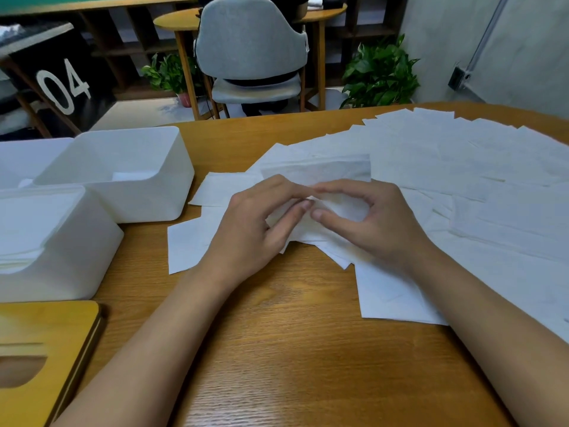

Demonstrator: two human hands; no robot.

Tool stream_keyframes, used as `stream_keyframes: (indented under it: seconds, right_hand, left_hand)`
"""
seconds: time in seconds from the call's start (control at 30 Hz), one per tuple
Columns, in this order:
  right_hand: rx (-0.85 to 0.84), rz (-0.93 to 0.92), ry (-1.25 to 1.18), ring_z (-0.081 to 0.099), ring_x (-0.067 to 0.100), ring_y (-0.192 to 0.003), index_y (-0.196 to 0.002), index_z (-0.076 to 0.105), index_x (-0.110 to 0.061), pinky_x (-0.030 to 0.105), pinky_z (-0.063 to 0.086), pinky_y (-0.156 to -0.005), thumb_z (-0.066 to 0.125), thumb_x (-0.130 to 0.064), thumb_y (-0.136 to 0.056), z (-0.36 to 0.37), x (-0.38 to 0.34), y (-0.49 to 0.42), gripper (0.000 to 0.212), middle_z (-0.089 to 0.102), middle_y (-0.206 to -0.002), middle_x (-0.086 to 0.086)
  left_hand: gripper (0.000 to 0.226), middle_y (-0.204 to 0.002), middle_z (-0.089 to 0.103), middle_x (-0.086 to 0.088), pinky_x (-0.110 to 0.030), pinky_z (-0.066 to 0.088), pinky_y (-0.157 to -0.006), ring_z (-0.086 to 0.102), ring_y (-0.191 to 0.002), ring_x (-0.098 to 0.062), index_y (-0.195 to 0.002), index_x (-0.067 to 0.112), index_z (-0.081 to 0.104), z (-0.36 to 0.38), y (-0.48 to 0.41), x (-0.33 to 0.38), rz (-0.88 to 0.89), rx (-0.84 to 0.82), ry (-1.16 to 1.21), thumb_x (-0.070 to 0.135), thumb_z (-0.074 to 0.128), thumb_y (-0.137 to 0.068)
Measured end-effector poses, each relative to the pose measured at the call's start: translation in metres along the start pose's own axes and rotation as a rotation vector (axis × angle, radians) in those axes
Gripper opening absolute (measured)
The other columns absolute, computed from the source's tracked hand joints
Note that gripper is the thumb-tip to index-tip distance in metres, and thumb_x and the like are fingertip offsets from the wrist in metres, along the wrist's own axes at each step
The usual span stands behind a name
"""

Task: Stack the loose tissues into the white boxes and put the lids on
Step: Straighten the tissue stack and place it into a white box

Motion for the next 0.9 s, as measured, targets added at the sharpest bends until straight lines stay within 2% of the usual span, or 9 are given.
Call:
stream_keyframes:
  seconds: [0.1, 0.2, 0.27, 0.4, 0.53, 0.67, 0.8, 0.9]
  right_hand:
    - [0.07, 0.033, -0.034, 0.072, 0.002, -0.101, -0.102, 0.08, -0.037, 0.032, 0.057, -0.094, 0.084, -0.028, -0.088, -0.002, 0.003, 0.0, 0.017, 0.078, -0.098, -0.021]
    - [0.108, 0.123, -0.152, 0.073, 0.003, -0.093, -0.095, 0.083, -0.026, 0.023, 0.056, -0.084, 0.083, -0.027, -0.088, -0.009, 0.007, -0.003, 0.007, 0.079, -0.093, -0.016]
    - [0.131, 0.193, -0.235, 0.073, 0.001, -0.089, -0.09, 0.082, -0.024, 0.017, 0.053, -0.078, 0.082, -0.024, -0.089, -0.015, 0.01, -0.005, 0.001, 0.079, -0.091, -0.015]
    - [0.09, 0.252, -0.314, 0.074, 0.003, -0.091, -0.092, 0.08, -0.025, 0.019, 0.053, -0.08, 0.081, -0.025, -0.089, -0.016, 0.011, -0.005, 0.003, 0.079, -0.097, -0.014]
    - [-0.07, 0.186, -0.233, 0.066, -0.005, -0.107, -0.126, 0.068, -0.037, 0.007, 0.047, -0.082, 0.079, -0.025, -0.091, -0.001, 0.001, -0.003, 0.038, 0.072, -0.117, -0.024]
    - [-0.106, 0.132, -0.093, 0.051, -0.013, -0.122, -0.146, 0.042, -0.054, 0.005, 0.042, -0.094, 0.078, -0.027, -0.094, 0.003, 0.002, -0.002, 0.069, 0.047, -0.139, -0.036]
    - [-0.125, 0.123, -0.109, 0.056, -0.003, -0.122, -0.152, 0.027, -0.06, 0.027, 0.049, -0.104, 0.075, -0.027, -0.096, 0.005, -0.002, 0.0, 0.081, 0.04, -0.147, -0.035]
    - [-0.127, 0.082, -0.111, 0.06, 0.002, -0.118, -0.151, 0.03, -0.058, 0.032, 0.052, -0.104, 0.071, -0.021, -0.099, 0.006, -0.006, 0.0, 0.076, 0.044, -0.14, -0.04]
  left_hand:
    - [0.016, -0.105, 0.075, 0.0, -0.022, 0.05, -0.087, 0.068, -0.101, -0.009, -0.115, 0.008, 0.077, -0.004, -0.002, 0.001, 0.039, 0.045, 0.01, 0.009, 0.069, -0.102]
    - [0.028, -0.105, 0.073, 0.013, -0.015, 0.047, -0.086, 0.066, -0.098, -0.001, -0.124, 0.015, 0.074, -0.011, -0.001, -0.005, -0.068, 0.047, 0.02, 0.024, 0.075, -0.098]
    - [0.036, -0.098, 0.072, 0.014, -0.015, 0.048, -0.084, 0.067, -0.095, -0.003, -0.127, 0.023, 0.072, -0.016, 0.0, -0.016, -0.207, 0.059, 0.075, 0.025, 0.081, -0.092]
    - [0.043, -0.092, 0.076, 0.001, -0.039, 0.06, -0.088, 0.072, -0.095, -0.013, -0.127, 0.027, 0.071, -0.023, 0.0, -0.034, -0.43, 0.107, 0.32, 0.018, 0.085, -0.088]
    - [0.044, -0.091, 0.078, 0.0, -0.048, 0.06, -0.084, 0.074, -0.094, -0.017, -0.127, 0.029, 0.07, -0.017, 0.001, -0.033, -0.476, 0.053, 0.357, 0.022, 0.086, -0.087]
    - [0.045, -0.092, 0.079, 0.002, -0.054, 0.059, -0.086, 0.075, -0.095, -0.018, -0.126, 0.034, 0.07, -0.012, 0.002, -0.035, -0.487, 0.015, 0.343, 0.026, 0.087, -0.086]
    - [0.044, -0.093, 0.079, 0.003, -0.054, 0.059, -0.085, 0.075, -0.095, -0.018, -0.125, 0.037, 0.07, -0.011, 0.002, -0.037, -0.494, 0.013, 0.341, 0.029, 0.088, -0.085]
    - [0.044, -0.093, 0.079, 0.003, -0.046, 0.061, -0.083, 0.075, -0.095, -0.015, -0.125, 0.035, 0.07, -0.009, 0.003, -0.039, -0.507, 0.007, 0.352, 0.029, 0.088, -0.085]
Point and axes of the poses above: each hand's wrist, its own y-axis away from the middle knuckle, its own z-axis out of the palm, x = y × z, the point moved 6 cm from there along -y, towards the middle knuckle
